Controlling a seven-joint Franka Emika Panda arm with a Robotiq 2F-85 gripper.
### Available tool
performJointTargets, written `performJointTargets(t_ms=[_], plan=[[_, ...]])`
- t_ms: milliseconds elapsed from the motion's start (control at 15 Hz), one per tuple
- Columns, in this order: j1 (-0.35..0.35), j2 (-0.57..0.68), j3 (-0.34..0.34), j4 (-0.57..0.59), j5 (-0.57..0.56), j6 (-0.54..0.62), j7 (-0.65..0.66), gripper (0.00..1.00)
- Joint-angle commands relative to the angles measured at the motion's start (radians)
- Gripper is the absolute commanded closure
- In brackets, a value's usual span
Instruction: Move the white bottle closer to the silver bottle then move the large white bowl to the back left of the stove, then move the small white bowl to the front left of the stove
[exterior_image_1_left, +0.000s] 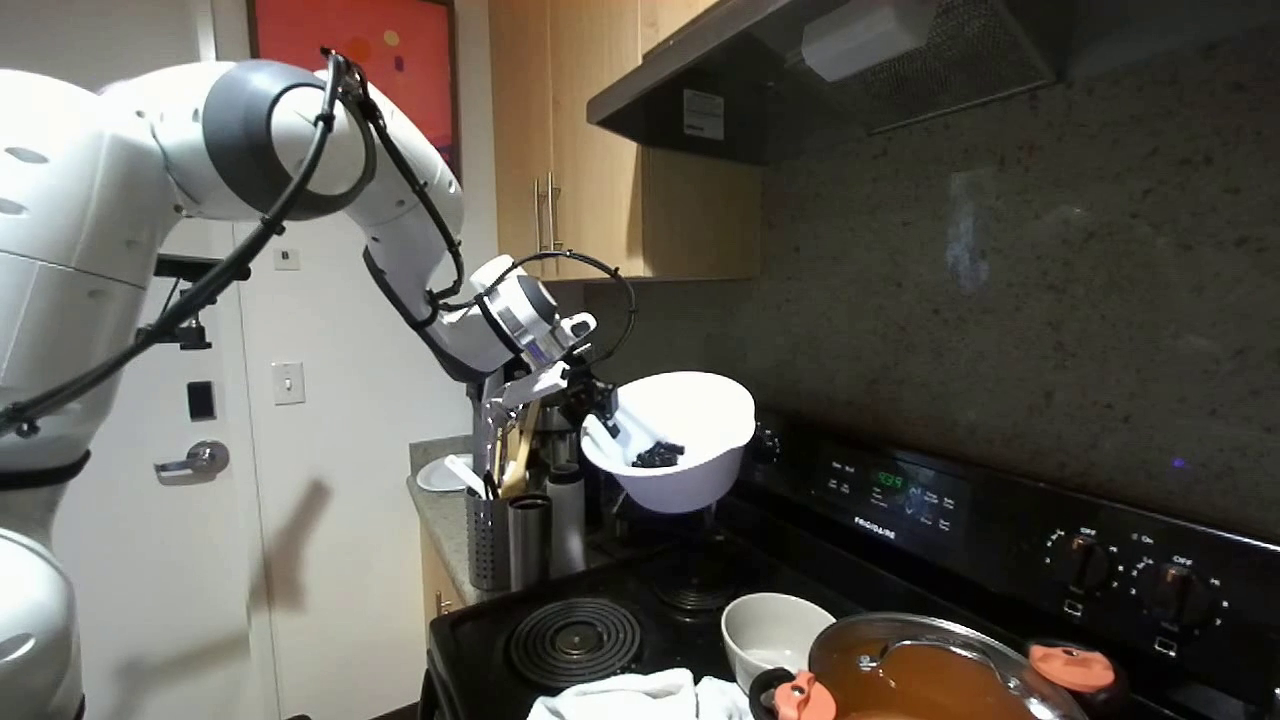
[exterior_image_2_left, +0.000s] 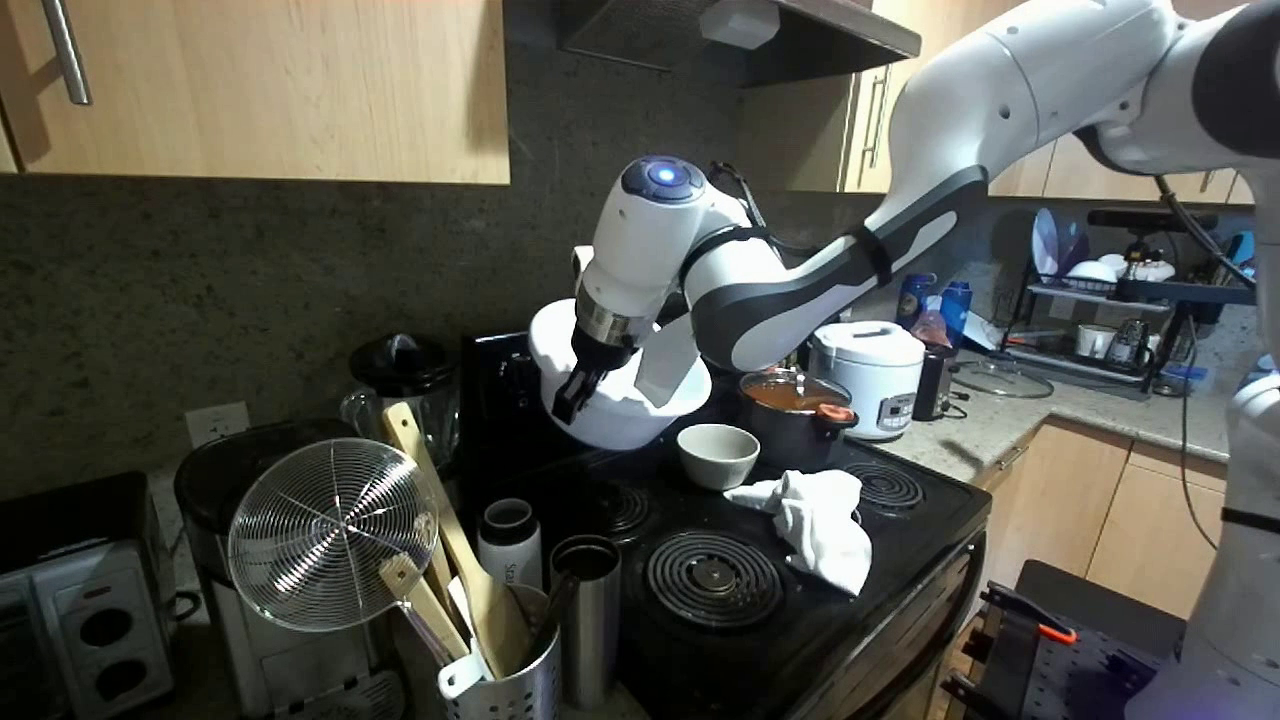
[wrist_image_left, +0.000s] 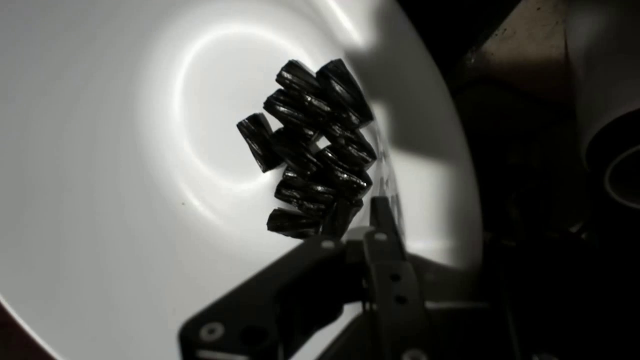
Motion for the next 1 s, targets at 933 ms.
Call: performJointTargets(t_ms=[933], plan=[[0.062,0.186,-0.083,0.184,0.221,-0.119,-0.386,0.94]])
